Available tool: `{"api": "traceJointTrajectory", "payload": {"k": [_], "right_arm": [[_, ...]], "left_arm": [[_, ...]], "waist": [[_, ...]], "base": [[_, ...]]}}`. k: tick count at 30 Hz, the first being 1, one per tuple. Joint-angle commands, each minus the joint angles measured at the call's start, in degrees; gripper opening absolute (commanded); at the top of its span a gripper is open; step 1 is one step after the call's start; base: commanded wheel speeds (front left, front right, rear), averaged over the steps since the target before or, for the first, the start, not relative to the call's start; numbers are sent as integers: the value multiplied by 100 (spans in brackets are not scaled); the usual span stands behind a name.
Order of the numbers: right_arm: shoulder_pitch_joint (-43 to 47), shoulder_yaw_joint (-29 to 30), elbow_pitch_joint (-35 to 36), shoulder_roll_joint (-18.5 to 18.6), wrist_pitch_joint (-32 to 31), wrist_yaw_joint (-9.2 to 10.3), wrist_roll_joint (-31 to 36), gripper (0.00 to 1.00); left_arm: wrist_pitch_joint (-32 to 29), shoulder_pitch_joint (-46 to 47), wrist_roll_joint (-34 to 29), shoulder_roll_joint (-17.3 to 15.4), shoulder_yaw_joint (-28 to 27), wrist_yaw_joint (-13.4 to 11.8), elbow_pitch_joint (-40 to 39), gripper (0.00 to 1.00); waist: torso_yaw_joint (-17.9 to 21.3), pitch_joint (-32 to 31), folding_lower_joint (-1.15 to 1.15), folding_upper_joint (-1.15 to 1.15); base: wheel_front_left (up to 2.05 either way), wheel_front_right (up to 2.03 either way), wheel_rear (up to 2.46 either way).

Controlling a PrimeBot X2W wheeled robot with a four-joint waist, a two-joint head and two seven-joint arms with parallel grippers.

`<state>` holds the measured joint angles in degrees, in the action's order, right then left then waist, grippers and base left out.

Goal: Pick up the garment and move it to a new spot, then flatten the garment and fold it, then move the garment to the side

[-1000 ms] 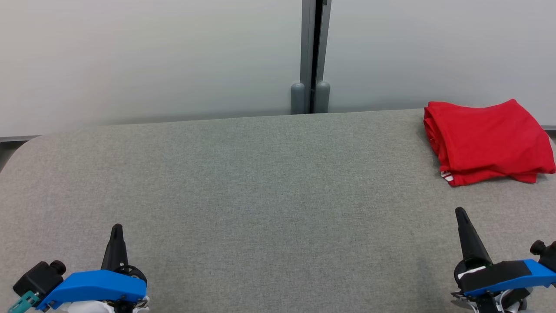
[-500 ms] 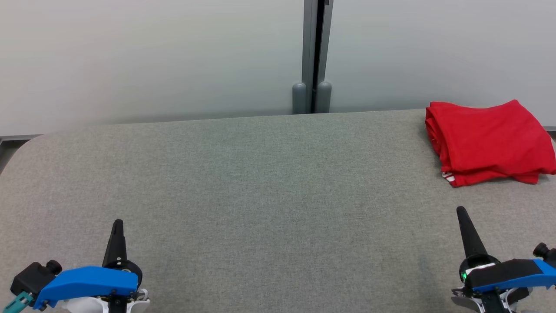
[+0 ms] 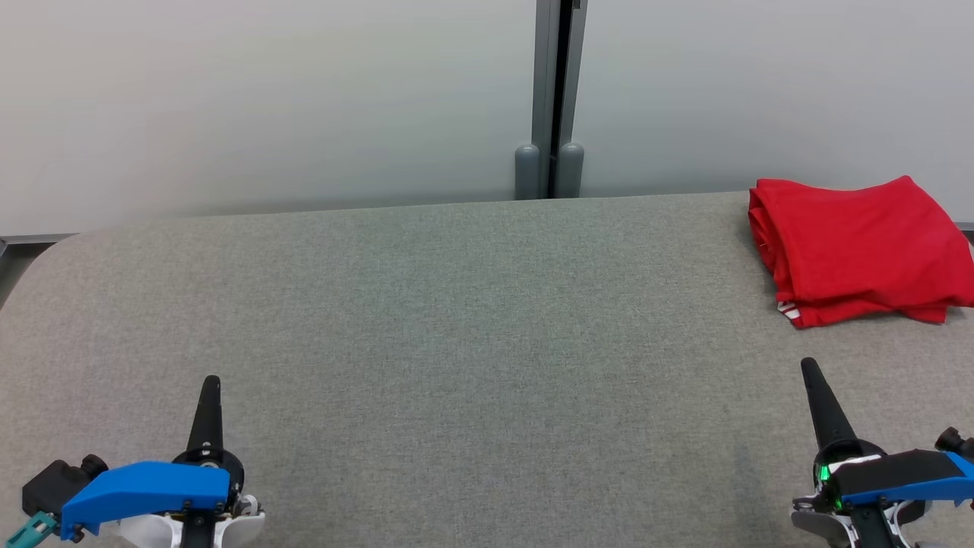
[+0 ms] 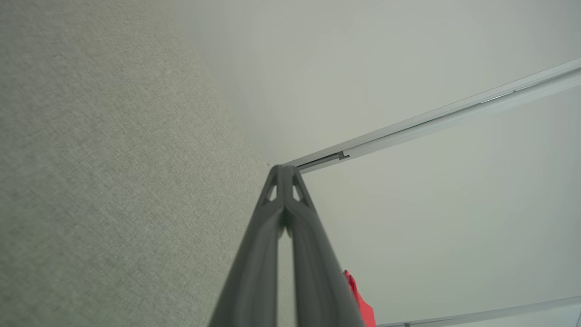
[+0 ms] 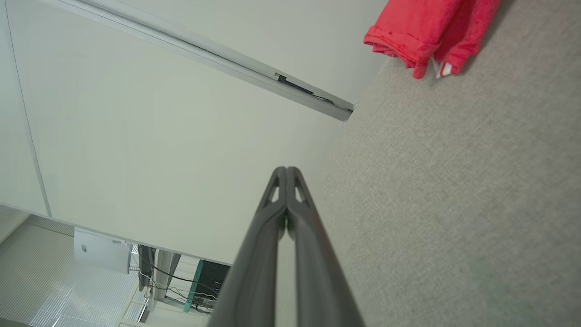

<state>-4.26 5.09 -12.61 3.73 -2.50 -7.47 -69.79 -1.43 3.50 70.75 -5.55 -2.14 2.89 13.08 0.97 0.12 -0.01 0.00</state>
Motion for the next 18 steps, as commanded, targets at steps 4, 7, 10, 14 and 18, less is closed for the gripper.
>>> {"api": "traceJointTrajectory", "payload": {"k": [4, 7, 10, 14, 18], "right_arm": [[-129, 34, 6, -16, -56, -3, -269, 0], [-139, 44, -6, -22, -82, -3, -416, 0], [-151, 52, -14, -28, -110, -3, -566, 0], [-163, 62, -28, -36, -140, -3, -754, 0], [-178, 74, -42, -43, -179, -3, -941, 0]], "left_arm": [[-62, 133, 252, 6, -75, 73, -14, 0], [-96, 153, 400, 29, -106, 96, -5, 0], [-131, 165, 536, 50, -139, 136, 4, 0], [-173, 185, 720, 78, -180, 173, 15, 0], [-214, 194, 897, 103, -214, 207, 26, 0]], "waist": [[-7, 1, 0, 0], [-13, 1, 0, 0], [-18, 1, 0, 0], [-26, 2, 0, 0], [-33, 2, 0, 0]], "base": [[0, 0, 0], [0, 0, 0], [0, 0, 0], [0, 0, 0], [0, 0, 0]]}}
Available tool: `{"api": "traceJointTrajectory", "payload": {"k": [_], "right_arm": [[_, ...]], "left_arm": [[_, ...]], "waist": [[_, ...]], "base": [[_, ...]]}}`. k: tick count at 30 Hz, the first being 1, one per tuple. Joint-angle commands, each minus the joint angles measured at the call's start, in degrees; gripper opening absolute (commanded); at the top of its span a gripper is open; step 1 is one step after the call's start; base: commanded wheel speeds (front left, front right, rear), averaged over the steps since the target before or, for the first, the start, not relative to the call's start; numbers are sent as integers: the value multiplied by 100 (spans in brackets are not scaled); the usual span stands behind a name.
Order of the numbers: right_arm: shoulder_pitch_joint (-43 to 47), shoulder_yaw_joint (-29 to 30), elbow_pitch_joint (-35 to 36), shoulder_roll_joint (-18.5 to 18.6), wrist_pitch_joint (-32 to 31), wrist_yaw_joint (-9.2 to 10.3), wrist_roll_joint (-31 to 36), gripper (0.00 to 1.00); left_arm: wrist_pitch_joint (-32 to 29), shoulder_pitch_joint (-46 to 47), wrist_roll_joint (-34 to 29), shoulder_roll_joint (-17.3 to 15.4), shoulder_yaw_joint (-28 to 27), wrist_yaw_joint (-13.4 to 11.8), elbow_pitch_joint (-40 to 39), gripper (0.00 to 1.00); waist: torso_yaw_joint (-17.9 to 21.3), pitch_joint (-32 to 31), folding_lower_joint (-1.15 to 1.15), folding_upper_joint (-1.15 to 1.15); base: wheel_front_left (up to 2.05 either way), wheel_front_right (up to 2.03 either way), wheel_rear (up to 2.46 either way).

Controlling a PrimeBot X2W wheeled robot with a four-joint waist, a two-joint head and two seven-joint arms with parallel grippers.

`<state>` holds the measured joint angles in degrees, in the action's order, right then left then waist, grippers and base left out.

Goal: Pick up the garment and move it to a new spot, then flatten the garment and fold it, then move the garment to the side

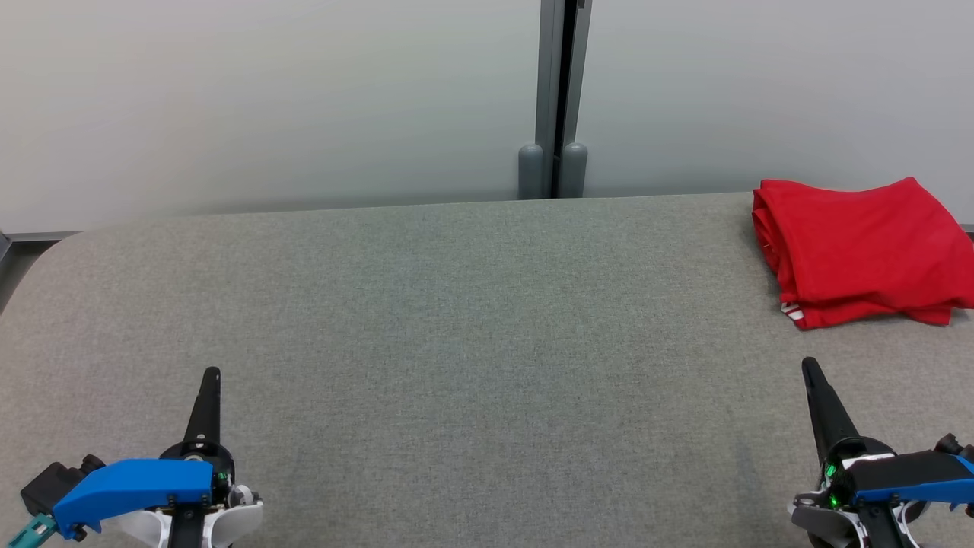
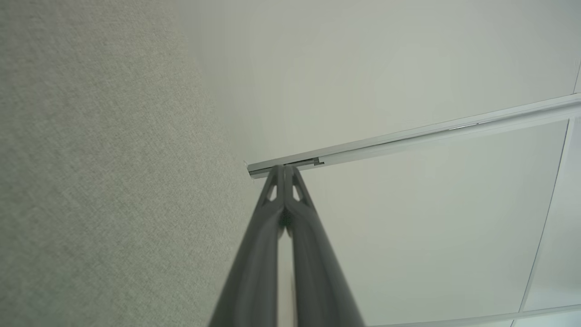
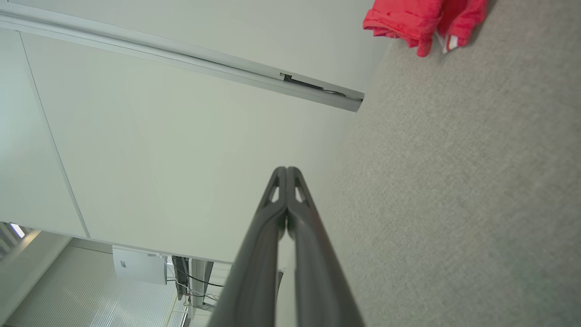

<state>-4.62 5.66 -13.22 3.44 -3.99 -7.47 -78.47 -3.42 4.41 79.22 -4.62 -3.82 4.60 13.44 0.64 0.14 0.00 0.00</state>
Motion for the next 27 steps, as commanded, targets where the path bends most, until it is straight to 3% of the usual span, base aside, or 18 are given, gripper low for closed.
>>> {"api": "traceJointTrajectory", "payload": {"k": [1, 27], "right_arm": [[-146, 20, 17, -16, -40, -3, -119, 0], [-179, 86, -70, -58, -225, -4, -1176, 0]], "left_arm": [[-30, 105, 92, 15, -53, 50, -8, 0], [-280, 192, 1104, 154, -246, 266, 52, 0]], "waist": [[-2, 0, 0, 0], [-51, 3, 0, 0]], "base": [[0, 0, 0], [0, 0, 0]]}}
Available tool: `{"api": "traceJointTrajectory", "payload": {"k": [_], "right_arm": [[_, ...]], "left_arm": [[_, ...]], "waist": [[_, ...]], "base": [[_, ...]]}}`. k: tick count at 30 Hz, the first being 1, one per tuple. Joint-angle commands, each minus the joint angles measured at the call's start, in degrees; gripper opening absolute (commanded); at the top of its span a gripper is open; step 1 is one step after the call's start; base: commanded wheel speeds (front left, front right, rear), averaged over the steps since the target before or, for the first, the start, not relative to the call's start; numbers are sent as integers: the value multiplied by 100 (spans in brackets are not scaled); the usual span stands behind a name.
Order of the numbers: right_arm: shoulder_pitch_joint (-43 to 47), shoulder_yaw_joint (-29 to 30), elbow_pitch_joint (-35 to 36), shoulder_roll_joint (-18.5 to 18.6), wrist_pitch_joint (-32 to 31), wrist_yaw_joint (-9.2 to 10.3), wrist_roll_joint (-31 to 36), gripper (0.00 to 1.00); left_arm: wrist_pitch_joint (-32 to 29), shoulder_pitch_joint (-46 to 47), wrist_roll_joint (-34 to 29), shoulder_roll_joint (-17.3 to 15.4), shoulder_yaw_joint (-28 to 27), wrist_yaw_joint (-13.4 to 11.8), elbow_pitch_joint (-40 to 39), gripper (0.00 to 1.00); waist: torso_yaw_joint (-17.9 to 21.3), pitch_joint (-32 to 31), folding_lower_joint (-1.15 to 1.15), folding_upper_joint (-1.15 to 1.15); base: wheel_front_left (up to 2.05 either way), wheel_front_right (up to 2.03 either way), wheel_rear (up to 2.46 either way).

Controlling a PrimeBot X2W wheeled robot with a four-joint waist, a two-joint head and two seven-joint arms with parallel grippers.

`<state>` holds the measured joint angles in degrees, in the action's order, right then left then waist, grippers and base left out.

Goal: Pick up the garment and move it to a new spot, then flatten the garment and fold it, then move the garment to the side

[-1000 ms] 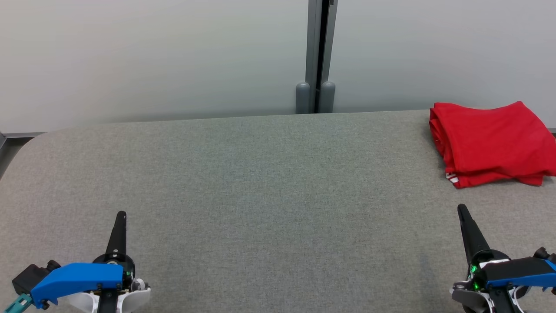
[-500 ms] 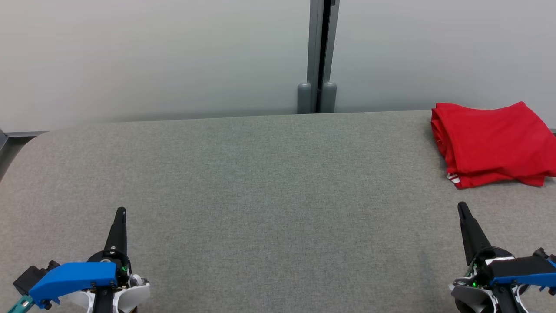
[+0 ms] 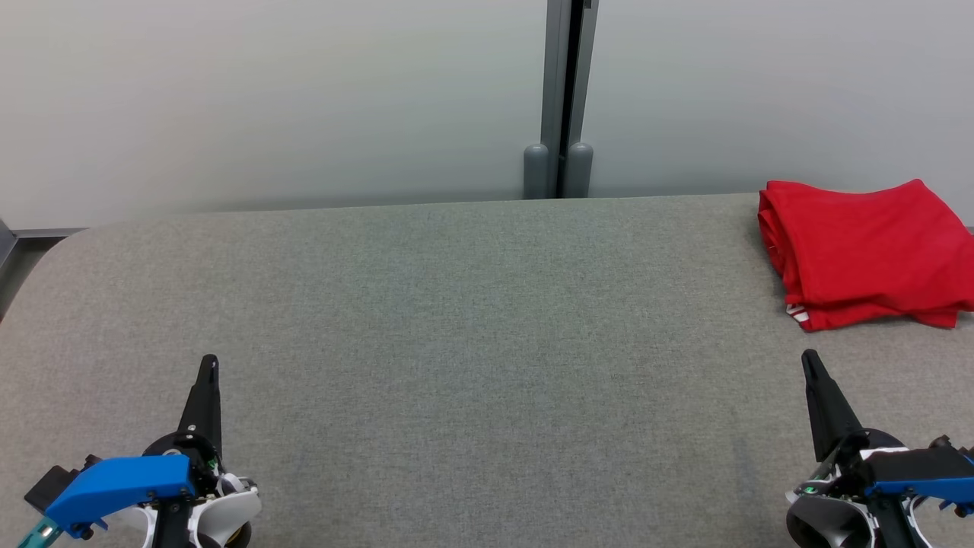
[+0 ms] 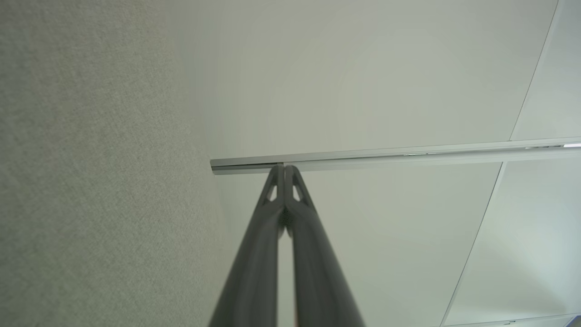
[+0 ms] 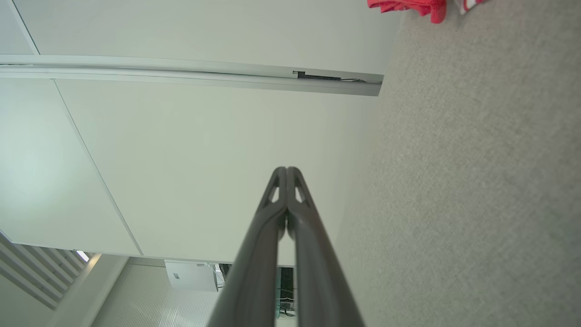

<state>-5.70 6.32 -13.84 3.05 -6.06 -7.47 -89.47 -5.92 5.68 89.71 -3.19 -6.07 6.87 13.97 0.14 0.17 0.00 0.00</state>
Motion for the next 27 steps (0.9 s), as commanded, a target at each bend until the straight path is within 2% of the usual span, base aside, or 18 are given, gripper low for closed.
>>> {"api": "traceJointTrajectory", "payload": {"k": [1, 7, 27], "right_arm": [[-74, 22, -12, -18, -28, -4, -119, 0], [-91, 35, -30, -27, -70, -4, -326, 0], [-88, 32, -27, -23, -64, -4, -300, 0]], "left_arm": [[-35, 67, 90, 17, -27, 47, 2, 0], [-86, 93, 299, 47, -69, 100, 15, 0], [-83, 84, 275, 45, -64, 87, 12, 0]], "waist": [[-2, 0, 0, 0], [-14, 1, 0, 0], [-14, 1, 0, 0]], "base": [[0, 0, 0], [0, 0, 0], [0, 0, 0]]}}
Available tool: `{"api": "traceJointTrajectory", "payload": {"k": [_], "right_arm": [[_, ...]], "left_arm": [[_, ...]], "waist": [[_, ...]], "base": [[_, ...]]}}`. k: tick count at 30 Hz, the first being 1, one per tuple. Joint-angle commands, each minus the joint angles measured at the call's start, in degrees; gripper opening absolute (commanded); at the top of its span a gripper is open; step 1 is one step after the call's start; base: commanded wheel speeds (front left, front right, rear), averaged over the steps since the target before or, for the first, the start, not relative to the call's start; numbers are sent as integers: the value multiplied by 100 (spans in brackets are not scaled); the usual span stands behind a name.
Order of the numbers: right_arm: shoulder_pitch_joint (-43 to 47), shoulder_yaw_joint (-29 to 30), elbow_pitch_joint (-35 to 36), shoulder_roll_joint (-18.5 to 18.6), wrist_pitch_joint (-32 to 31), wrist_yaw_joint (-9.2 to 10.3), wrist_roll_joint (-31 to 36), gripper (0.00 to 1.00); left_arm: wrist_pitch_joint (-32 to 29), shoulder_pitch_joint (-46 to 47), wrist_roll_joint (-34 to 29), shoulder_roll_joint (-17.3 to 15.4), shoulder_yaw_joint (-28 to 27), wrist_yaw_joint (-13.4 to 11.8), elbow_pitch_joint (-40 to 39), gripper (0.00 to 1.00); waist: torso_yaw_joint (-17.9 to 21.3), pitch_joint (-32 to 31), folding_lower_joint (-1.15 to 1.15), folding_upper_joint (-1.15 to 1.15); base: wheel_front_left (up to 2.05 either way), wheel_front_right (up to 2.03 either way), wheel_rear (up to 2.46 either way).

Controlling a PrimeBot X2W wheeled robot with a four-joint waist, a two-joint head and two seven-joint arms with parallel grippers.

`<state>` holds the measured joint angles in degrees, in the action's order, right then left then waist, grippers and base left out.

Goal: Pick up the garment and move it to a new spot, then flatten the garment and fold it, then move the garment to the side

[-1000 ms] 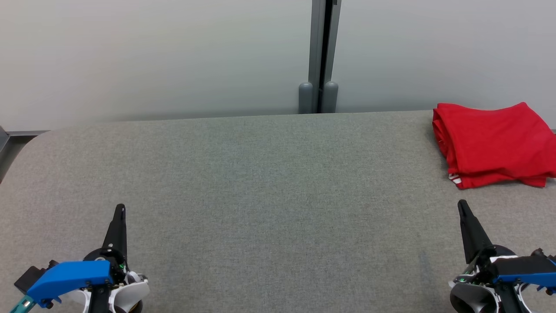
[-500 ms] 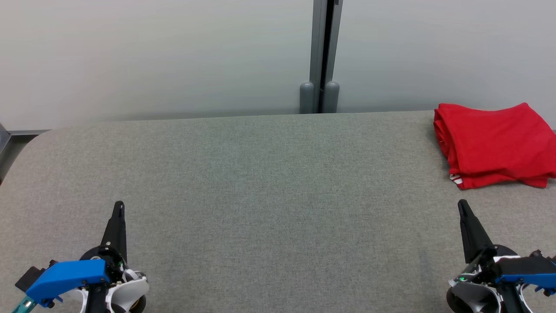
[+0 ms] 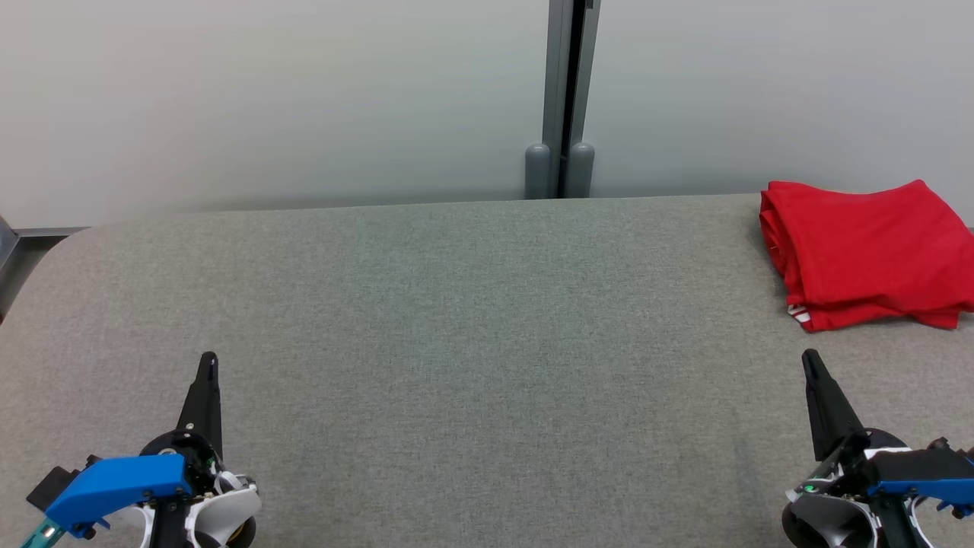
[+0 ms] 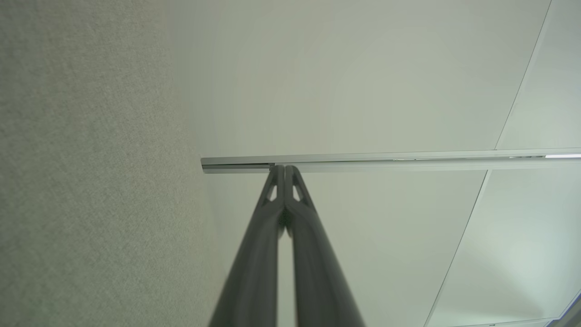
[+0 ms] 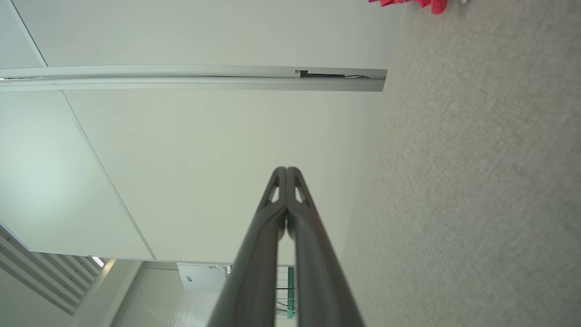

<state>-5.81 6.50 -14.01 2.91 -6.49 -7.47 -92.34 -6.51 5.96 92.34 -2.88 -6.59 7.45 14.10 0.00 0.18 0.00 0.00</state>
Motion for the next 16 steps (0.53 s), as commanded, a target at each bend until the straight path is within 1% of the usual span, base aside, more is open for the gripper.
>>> {"api": "traceJointTrajectory", "payload": {"k": [1, 16], "right_arm": [[-77, 14, -10, -9, -21, -4, -14, 0], [-76, 13, -10, -9, -21, -4, -14, 0]], "left_arm": [[-23, 56, 13, 14, -12, 28, -1, 0], [-23, 56, 13, 13, -11, 27, -2, 0]], "waist": [[0, 0, 0, 0], [0, 0, 0, 0]], "base": [[0, 0, 0], [0, 0, 0]]}}
